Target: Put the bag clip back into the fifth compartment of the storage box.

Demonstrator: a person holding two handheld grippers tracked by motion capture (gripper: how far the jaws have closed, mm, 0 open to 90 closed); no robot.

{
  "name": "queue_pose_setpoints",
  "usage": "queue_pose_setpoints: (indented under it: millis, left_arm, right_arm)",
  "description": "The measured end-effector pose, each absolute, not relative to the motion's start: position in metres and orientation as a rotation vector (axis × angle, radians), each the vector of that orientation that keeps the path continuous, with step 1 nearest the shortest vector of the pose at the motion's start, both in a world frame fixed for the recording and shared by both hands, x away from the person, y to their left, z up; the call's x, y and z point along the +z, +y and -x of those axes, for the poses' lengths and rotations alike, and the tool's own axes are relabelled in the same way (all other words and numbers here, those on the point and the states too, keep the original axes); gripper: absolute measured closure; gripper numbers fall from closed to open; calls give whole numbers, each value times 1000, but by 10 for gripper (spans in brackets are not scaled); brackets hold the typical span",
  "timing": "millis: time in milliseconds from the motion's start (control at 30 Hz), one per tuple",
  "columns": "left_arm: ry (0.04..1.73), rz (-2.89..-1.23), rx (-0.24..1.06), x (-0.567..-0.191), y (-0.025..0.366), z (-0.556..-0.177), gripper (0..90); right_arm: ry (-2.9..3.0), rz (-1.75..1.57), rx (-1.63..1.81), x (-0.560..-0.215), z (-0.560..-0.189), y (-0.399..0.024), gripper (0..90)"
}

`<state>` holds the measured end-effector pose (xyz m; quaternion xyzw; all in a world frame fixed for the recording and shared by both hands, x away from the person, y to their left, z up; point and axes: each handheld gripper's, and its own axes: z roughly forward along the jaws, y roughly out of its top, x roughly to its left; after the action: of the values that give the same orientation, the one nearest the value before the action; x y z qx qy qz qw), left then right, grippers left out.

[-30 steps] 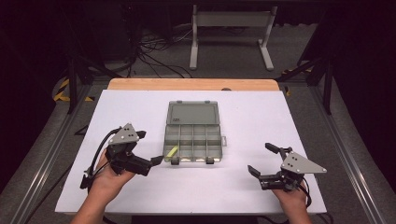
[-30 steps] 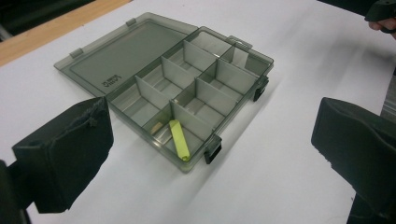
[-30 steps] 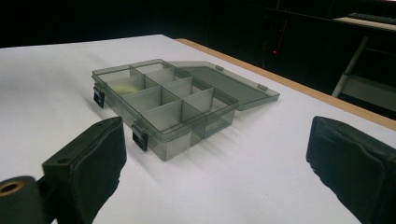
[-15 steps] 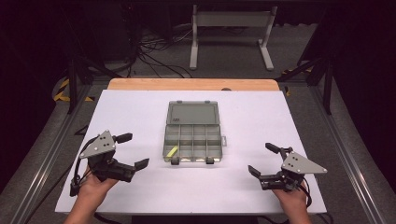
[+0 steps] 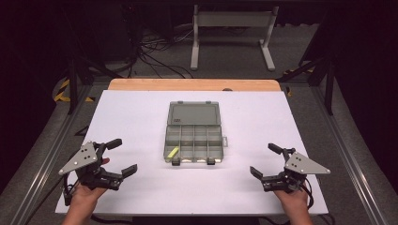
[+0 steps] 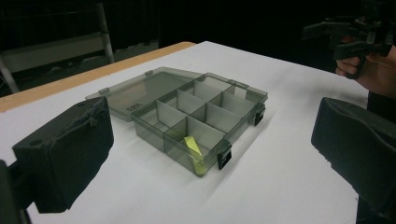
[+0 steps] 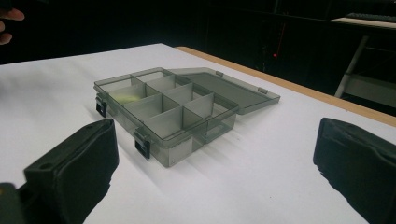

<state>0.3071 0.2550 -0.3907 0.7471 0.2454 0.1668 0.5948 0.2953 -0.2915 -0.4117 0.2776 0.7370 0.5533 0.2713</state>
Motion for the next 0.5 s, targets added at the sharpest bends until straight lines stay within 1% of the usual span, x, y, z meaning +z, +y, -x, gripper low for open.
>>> queue_pose_setpoints:
  millis: [133, 233, 333, 500]
  left_arm:
    - [550, -1695, 412, -399, 260, -306, 1]
    - [556, -1710, 406, -406, 261, -305, 1]
    - [567, -1708, 432, -414, 262, -304, 2]
    - [570, -1712, 422, -426, 262, -304, 2]
  right_arm:
    - [1992, -738, 1485, -413, -295, -290, 5]
    - [1992, -726, 1488, -413, -295, -289, 5]
    - [1991, -723, 1492, -413, -295, -290, 5]
    - [1997, -714, 1493, -415, -295, -291, 0]
